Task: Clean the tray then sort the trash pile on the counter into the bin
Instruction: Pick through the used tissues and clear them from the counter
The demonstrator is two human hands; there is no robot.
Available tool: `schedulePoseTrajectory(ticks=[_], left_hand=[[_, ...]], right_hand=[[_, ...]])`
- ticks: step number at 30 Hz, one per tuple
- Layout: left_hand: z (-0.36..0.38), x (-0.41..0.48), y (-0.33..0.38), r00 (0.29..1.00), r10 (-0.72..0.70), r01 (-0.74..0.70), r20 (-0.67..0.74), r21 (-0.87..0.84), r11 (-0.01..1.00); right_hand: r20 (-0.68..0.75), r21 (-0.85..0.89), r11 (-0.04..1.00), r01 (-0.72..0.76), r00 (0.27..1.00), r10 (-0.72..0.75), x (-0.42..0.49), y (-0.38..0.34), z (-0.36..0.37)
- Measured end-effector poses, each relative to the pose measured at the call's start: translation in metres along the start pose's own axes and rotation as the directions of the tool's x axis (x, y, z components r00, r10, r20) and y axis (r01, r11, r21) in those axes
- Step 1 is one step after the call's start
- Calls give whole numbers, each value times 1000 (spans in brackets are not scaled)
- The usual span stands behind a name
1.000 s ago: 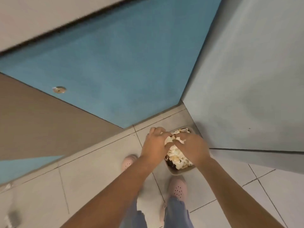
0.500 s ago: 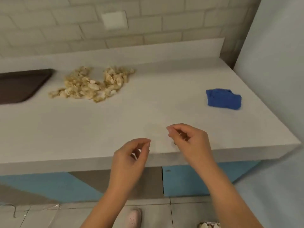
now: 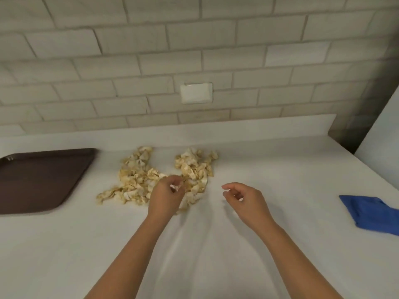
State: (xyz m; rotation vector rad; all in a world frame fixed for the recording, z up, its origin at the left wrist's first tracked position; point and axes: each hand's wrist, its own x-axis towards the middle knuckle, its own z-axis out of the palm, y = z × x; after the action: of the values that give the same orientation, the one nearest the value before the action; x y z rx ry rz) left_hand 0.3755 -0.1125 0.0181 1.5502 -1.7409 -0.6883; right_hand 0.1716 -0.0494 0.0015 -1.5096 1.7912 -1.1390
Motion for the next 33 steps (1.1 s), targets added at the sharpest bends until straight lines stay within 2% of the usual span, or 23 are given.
schedulePoseTrajectory(ticks=[3, 6, 9, 11, 15, 18, 20, 22, 24, 26, 28, 29, 31, 33], left_hand=[[2, 61, -5, 989, 94, -115, 113, 199, 973], [13, 111, -7, 941, 175, -287, 290, 408, 866], [31, 142, -15, 858, 91, -385, 505, 518, 764], [41, 150, -25, 828, 29, -390, 560, 537, 748], [46, 144, -51, 900, 75, -286, 430, 450, 846], [37, 141, -58, 958, 91, -172, 271, 292, 941], [27, 142, -55, 982, 63, -98, 176, 198, 975], [20, 147, -50, 991, 55, -70, 124, 124, 990], [17, 153, -48, 995, 53, -61, 82, 94, 994], [20, 161, -48, 999, 42, -45, 34, 95, 994], [26, 171, -46, 999, 42, -44, 16, 110, 993], [31, 175, -45, 998, 36, -41, 45, 123, 992], [44, 184, -41, 981, -32, -3, 191, 181, 983], [57, 190, -37, 934, -81, -49, 348, 352, 935]], right_hand=[[10, -95, 996, -1, 1000, 2, 35, -5, 11], [35, -211, 976, 51, 998, -44, 72, -8, 16], [117, -326, 937, 125, 989, -91, 117, -3, 20], [161, -398, 904, 156, 982, -98, 148, 4, 25], [225, -451, 885, 114, 974, -11, 199, 17, 41], [454, -419, 896, 148, 888, 66, 218, 26, 53], [527, -435, 872, 225, 849, 44, 221, 36, 60], [470, -418, 864, 279, 881, -56, 218, 48, 66], [350, -397, 846, 357, 911, -220, 211, 59, 71], [242, -428, 773, 469, 883, -402, 202, 69, 74], [155, -467, 712, 525, 841, -519, 193, 76, 77], [137, -485, 699, 525, 835, -532, 189, 77, 78], [112, -507, 702, 500, 846, -522, 181, 80, 78], [100, -499, 716, 488, 854, -511, 175, 85, 76]])
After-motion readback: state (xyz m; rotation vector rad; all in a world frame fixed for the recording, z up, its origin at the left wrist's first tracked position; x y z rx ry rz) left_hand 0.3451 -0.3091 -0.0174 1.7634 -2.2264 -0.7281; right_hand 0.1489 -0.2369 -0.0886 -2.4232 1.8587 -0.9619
